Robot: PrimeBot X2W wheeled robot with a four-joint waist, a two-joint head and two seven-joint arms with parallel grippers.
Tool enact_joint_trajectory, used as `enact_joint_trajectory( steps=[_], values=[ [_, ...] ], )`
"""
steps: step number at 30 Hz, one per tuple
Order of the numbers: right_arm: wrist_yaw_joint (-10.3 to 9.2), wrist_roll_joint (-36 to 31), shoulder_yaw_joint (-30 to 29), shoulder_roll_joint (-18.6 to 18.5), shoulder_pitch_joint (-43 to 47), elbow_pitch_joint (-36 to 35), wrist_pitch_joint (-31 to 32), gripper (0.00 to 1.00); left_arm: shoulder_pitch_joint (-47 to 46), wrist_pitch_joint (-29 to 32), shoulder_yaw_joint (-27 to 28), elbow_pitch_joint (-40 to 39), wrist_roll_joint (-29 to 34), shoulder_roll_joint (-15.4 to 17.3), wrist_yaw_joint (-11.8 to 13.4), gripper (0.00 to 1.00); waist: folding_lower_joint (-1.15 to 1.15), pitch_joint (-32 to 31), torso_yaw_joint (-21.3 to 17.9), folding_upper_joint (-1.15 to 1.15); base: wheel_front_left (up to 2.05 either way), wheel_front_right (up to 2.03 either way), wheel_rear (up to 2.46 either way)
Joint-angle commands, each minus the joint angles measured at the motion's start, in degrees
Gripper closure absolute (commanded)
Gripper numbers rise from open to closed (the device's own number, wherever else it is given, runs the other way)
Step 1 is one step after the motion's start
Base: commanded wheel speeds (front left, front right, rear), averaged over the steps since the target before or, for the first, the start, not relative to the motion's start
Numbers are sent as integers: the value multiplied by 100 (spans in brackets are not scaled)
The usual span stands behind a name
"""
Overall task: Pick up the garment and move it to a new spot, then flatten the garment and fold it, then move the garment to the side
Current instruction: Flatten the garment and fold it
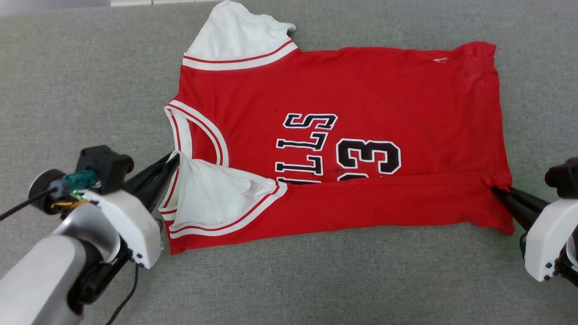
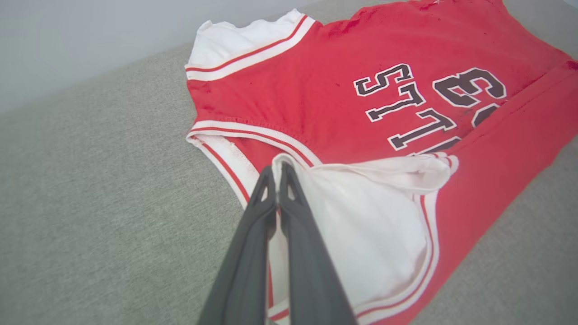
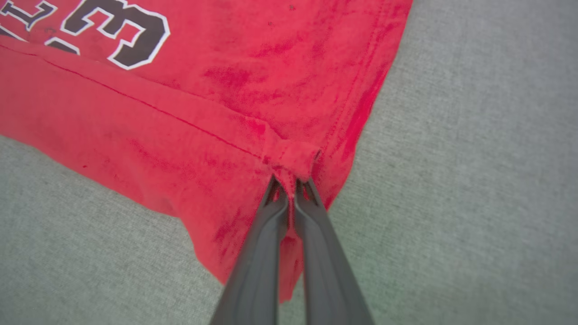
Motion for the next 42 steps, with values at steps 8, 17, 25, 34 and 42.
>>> enact_joint_trajectory(
  steps=[8,17,25,34,42],
  values=[
    [-6,-28,132,195,-369,343,96,94,-560,-143,-334,1009,376,-390,-172,100,-1,126,-8,0,0,0,0],
    [-6,-191,212,420,-430,703,32,0,-408,-438,-343,1776,355,-807,149,0,-1,-218,10,0,0,0,0],
    [-6,-513,-471,884,0,748,592,0,406,-354,58,1359,-340,-995,789,0,-1,-774,5,0,0,0,0],
    [-5,-1230,-1712,1831,736,30,1180,0,1418,49,192,415,-763,-1013,1640,0,-1,-911,-24,0,0,0,0],
    [-5,-1606,-2216,2333,1111,-685,1431,0,1564,285,151,335,-762,-907,1907,0,-1,-712,-112,0,0,0,0]
  ],
)
